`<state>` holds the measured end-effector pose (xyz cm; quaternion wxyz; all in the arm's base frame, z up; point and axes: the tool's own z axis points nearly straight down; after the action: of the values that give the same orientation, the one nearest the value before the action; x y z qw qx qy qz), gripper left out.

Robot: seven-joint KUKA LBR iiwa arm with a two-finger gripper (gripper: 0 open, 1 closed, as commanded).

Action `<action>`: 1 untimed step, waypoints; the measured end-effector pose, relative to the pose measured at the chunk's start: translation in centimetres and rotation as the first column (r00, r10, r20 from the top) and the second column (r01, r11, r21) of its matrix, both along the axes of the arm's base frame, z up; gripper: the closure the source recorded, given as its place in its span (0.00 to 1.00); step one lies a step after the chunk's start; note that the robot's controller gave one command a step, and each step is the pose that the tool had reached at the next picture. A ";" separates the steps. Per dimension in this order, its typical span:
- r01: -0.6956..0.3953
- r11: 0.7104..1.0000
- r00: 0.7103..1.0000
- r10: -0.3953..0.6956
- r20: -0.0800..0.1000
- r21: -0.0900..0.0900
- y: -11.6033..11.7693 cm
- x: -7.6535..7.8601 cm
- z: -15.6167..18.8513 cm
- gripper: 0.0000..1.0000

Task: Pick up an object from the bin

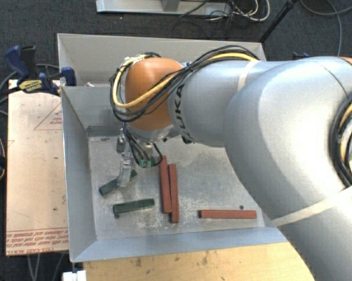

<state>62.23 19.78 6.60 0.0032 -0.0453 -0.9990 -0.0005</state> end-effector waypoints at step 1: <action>0.001 1.000 1.000 -0.001 0.014 0.005 0.2 0.4 0.8 1.00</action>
Offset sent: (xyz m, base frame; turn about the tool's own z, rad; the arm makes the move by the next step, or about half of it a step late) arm 0.0000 0.0000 0.0000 0.0000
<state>62.67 19.98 7.41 -0.0039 -0.0458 -0.9989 -0.0033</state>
